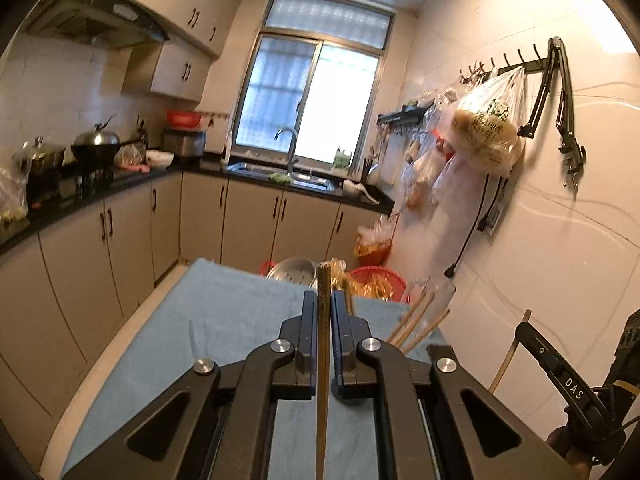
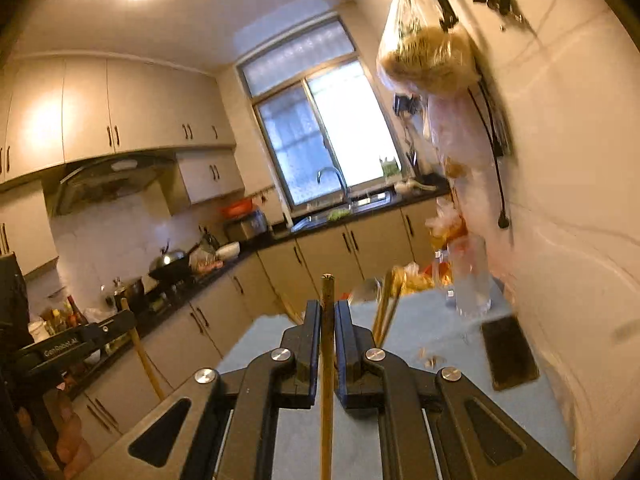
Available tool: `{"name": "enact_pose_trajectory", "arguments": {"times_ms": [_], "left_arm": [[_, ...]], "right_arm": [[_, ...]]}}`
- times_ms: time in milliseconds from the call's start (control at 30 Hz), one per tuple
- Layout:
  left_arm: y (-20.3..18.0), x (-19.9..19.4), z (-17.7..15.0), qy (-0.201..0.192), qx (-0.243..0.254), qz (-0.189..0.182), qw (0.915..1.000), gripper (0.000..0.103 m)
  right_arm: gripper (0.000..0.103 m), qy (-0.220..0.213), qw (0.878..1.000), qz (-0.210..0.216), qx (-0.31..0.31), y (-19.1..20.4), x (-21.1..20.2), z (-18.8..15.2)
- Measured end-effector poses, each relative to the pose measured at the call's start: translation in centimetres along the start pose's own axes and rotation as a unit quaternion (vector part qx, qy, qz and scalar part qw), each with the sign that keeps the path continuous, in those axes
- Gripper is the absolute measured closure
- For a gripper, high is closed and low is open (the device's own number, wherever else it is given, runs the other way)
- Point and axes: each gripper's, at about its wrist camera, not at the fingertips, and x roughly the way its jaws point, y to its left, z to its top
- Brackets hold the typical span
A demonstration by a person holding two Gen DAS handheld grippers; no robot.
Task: Organize utensils
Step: 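Lift both chopsticks over the black cup and drop them inside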
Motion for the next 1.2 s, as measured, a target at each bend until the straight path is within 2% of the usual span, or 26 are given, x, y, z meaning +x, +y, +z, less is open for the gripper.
{"name": "enact_pose_trajectory", "arguments": {"times_ms": [367, 433, 500, 567, 700, 933, 1033, 1200], "left_arm": [[-1.7, 4.8, 5.0, -0.049, -0.002, -0.023, 0.9985, 0.096], [-1.9, 5.9, 5.0, -0.068, 0.005, -0.046, 0.9966, 0.096], [-2.3, 7.4, 4.7, -0.069, 0.016, -0.033, 0.997, 0.096], [-2.3, 8.5, 4.6, -0.062, 0.012, -0.041, 0.9972, 0.096], [-2.3, 10.1, 4.6, -0.084, 0.004, -0.041, 0.9956, 0.096], [-2.9, 12.3, 4.7, -0.092, -0.006, -0.056, 0.9942, 0.096], [-3.4, 13.3, 3.9, -0.088, 0.002, -0.064, 0.9941, 0.096], [-3.8, 14.7, 2.0, -0.067, 0.011, -0.065, 0.9955, 0.096]], "right_arm": [[0.095, -0.068, 0.997, -0.027, -0.031, 2.0, 3.3, 4.3], [0.095, -0.069, 0.997, -0.016, -0.026, 1.7, 4.4, 4.8], [0.095, -0.066, 0.998, -0.015, -0.019, 1.3, 5.6, 5.1], [0.095, -0.061, 0.998, -0.014, -0.013, 0.6, 7.1, 5.1], [0.095, -0.062, 0.998, -0.019, -0.005, -0.5, 9.4, 5.2], [0.095, -0.079, 0.996, -0.033, -0.01, -0.8, 12.0, 5.6], [0.095, -0.085, 0.995, -0.043, -0.021, -0.8, 12.7, 5.3], [0.095, -0.07, 0.996, -0.046, -0.022, -1.6, 13.6, 3.8]]}}
